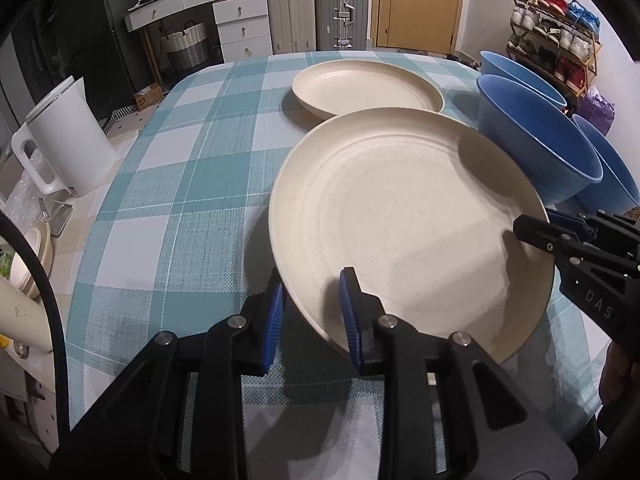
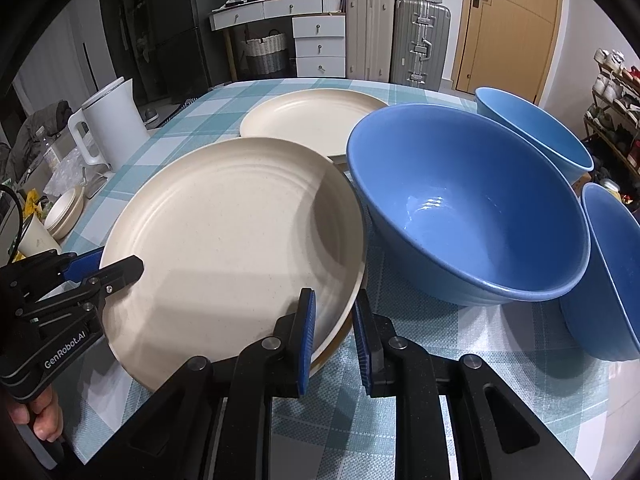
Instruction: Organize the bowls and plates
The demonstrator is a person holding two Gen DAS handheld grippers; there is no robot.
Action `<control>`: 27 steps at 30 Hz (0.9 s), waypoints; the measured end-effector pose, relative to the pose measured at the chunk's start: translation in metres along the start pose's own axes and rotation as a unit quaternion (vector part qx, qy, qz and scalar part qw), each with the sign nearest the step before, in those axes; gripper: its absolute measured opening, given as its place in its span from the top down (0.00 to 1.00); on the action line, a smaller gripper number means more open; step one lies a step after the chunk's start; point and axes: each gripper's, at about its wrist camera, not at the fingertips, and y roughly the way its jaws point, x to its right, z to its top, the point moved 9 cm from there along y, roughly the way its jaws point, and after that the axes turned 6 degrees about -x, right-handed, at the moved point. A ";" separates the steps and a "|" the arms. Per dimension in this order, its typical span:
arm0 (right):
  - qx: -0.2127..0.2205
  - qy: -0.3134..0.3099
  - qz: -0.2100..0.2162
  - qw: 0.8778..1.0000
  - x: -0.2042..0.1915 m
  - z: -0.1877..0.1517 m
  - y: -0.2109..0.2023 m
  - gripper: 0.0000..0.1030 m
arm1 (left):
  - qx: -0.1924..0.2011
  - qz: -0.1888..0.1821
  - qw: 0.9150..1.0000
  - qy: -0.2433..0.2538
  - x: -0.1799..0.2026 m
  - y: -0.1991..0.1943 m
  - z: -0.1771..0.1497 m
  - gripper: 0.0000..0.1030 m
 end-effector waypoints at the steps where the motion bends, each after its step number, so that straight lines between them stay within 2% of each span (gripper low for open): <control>1: 0.000 -0.001 -0.001 1.000 0.000 0.000 0.000 0.81 | -0.001 0.002 1.000 0.002 0.000 0.001 0.000 0.77; 12: 0.003 -0.001 -0.005 1.000 0.004 -0.002 0.000 0.80 | -0.008 0.006 1.000 0.007 0.000 0.004 -0.004 0.75; 20: 0.002 -0.011 -0.023 1.000 0.006 -0.003 0.006 0.80 | -0.006 0.014 1.000 0.013 0.000 0.006 -0.005 0.75; 27: 0.000 -0.009 -0.020 1.000 0.004 -0.005 0.009 0.80 | -0.009 0.006 1.000 0.006 -0.001 0.007 -0.005 0.74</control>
